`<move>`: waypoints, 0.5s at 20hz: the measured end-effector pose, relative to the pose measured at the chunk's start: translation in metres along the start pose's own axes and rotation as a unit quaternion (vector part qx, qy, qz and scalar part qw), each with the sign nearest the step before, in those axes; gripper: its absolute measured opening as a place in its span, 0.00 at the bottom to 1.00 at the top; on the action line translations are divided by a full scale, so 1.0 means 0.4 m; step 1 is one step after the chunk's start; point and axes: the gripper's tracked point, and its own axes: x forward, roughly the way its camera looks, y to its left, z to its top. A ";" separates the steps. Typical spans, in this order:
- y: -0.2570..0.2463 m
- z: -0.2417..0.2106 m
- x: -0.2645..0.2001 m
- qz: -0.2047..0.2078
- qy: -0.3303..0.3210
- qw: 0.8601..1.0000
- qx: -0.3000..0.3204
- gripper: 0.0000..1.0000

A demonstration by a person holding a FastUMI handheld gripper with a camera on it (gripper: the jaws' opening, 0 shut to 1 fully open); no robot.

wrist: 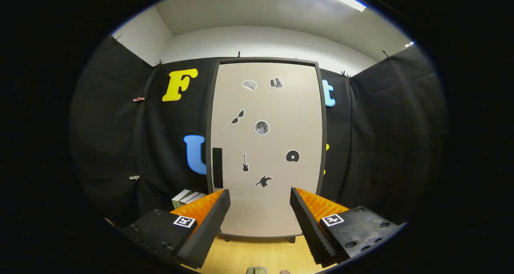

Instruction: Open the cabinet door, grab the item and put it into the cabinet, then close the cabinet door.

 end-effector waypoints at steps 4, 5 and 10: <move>0.008 -0.002 -0.001 0.003 0.002 1.000 -0.002 0.97; 0.012 -0.001 -0.002 0.005 0.003 1.000 -0.003 0.97; 0.023 0.003 -0.008 0.008 0.002 1.000 -0.003 0.97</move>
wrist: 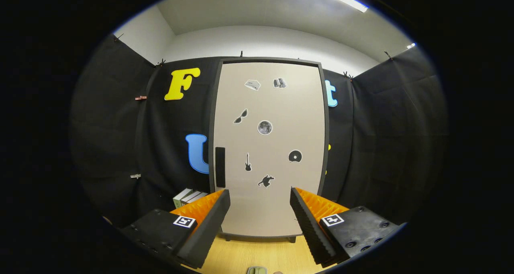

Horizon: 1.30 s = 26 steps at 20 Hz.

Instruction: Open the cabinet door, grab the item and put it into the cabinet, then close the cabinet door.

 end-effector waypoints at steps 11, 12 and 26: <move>0.059 0.004 0.003 -0.020 0.002 1.000 -0.003 0.97; 0.072 -0.003 0.007 -0.021 0.004 1.000 -0.003 0.97; 0.214 -0.036 0.223 0.021 0.015 1.000 0.012 0.98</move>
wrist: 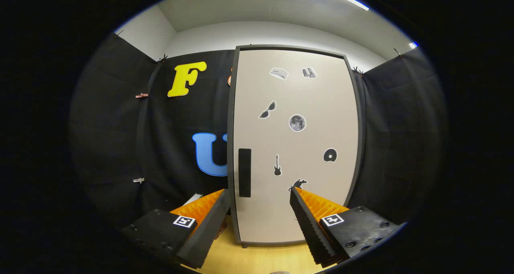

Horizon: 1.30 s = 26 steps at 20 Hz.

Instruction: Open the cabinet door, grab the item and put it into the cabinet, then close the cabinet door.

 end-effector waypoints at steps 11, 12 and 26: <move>0.024 -0.051 0.232 0.000 0.003 1.000 -0.011 0.98; 0.026 -0.056 0.250 -0.001 0.002 1.000 -0.013 0.98; 0.056 -0.098 0.389 -0.019 0.003 1.000 -0.006 0.78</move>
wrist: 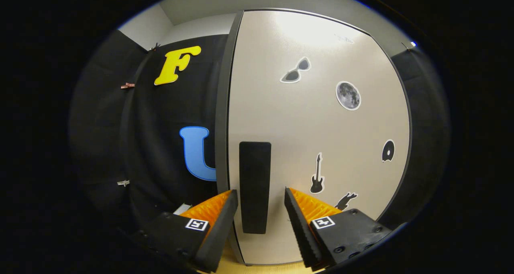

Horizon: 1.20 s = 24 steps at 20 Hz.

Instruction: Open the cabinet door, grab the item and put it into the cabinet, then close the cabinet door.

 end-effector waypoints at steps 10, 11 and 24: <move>0.017 -0.004 0.001 0.011 0.016 1.000 -0.011 0.28; 0.019 -0.007 0.003 0.012 0.017 1.000 -0.010 0.19; 0.004 0.007 -0.119 0.033 0.026 0.999 0.000 0.19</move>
